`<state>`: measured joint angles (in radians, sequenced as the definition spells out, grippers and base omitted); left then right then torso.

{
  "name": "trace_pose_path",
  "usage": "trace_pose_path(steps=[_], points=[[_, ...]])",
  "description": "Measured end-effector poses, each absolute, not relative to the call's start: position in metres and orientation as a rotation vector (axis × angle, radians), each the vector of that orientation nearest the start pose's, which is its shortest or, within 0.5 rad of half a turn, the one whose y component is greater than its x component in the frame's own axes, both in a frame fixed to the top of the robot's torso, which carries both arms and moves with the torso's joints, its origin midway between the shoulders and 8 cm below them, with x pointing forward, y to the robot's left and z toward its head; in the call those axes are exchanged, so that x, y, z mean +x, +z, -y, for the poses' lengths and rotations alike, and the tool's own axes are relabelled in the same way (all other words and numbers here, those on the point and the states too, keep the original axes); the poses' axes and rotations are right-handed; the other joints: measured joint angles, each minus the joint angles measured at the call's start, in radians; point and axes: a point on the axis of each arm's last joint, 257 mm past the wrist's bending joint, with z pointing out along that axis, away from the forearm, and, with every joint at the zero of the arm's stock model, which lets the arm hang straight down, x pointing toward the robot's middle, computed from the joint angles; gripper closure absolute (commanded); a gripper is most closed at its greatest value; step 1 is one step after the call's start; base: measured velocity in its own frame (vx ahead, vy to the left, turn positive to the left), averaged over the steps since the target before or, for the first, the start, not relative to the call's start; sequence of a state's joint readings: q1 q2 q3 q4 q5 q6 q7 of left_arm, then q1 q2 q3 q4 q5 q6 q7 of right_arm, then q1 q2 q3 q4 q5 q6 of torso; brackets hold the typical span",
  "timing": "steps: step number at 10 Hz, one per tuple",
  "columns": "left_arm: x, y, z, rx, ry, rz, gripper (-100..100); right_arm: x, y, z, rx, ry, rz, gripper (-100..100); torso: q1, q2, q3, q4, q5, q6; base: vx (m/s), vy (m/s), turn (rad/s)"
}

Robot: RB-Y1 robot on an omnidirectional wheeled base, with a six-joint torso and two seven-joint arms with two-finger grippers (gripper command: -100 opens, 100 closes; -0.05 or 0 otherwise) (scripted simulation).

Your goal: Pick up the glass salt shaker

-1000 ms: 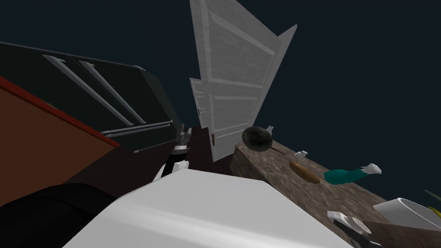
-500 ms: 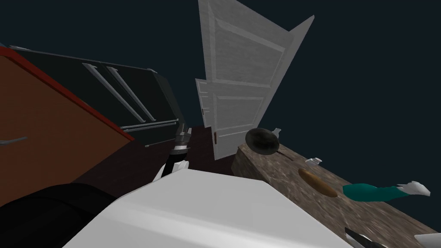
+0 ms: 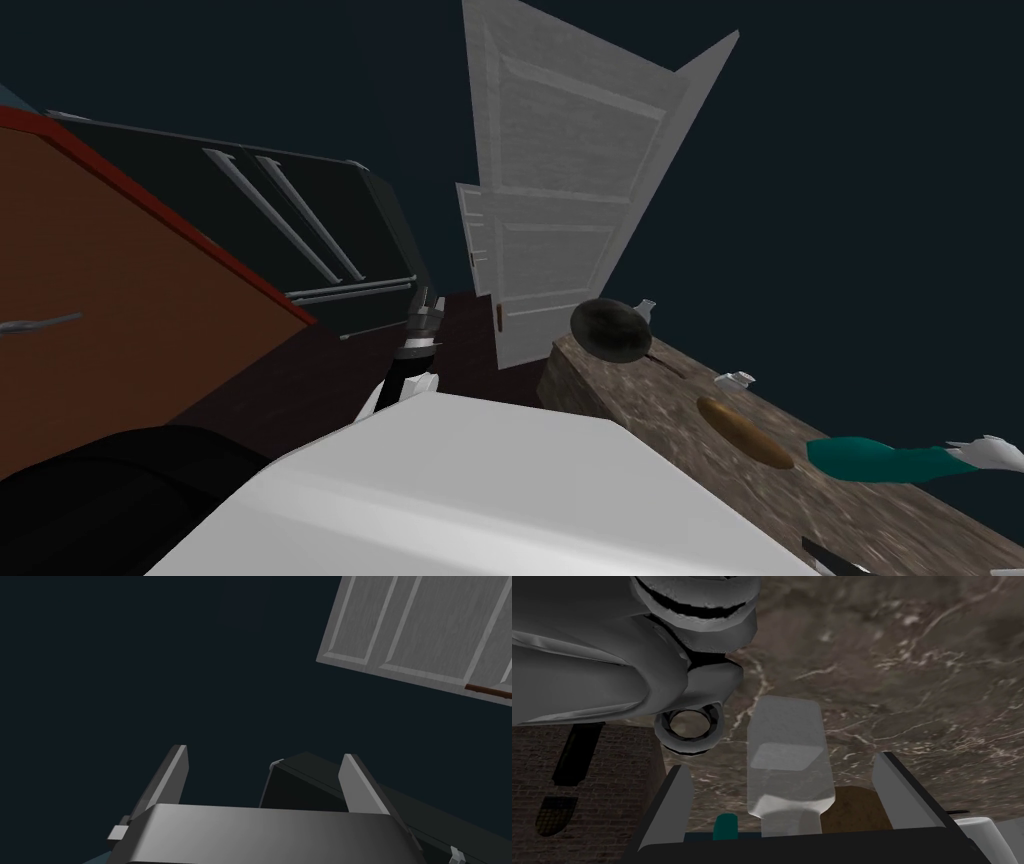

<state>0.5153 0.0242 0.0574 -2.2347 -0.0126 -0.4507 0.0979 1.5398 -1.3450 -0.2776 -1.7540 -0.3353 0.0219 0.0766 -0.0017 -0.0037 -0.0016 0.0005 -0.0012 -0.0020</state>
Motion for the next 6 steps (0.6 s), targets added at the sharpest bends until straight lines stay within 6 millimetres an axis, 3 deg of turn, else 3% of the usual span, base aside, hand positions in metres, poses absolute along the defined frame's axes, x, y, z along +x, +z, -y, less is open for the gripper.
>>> trace_pose_path(steps=[1, 2, 6], points=[[0.3553, -0.0095, -0.3023, -0.755, -1.294, -0.678, 0, 0.0175, -0.3245, 0.6448, 0.984, -0.26, -2.489, -100, 0.0, 0.0, 0.0, 0.0, 0.0, 0.0, 0.008, -0.009, 0.006], [0.3553, -0.0095, -0.3023, -0.755, -1.294, -0.678, 0, 0.017, -0.325, 0.6448, 0.984, -0.26, -2.49, 100, 0.001, 0.0, 0.0, 0.0, 0.0, 0.0, 0.0, 0.0, 0.0], [0.3553, -0.0095, -0.3023, -0.755, -1.294, -0.678, 0, 0.0163, -0.3248, 0.6456, 0.987, -0.263, -2.489, 100, 0.001, 0.0, 0.0, 0.0, -0.001, -0.001, 0.0, 0.0, 0.0]])
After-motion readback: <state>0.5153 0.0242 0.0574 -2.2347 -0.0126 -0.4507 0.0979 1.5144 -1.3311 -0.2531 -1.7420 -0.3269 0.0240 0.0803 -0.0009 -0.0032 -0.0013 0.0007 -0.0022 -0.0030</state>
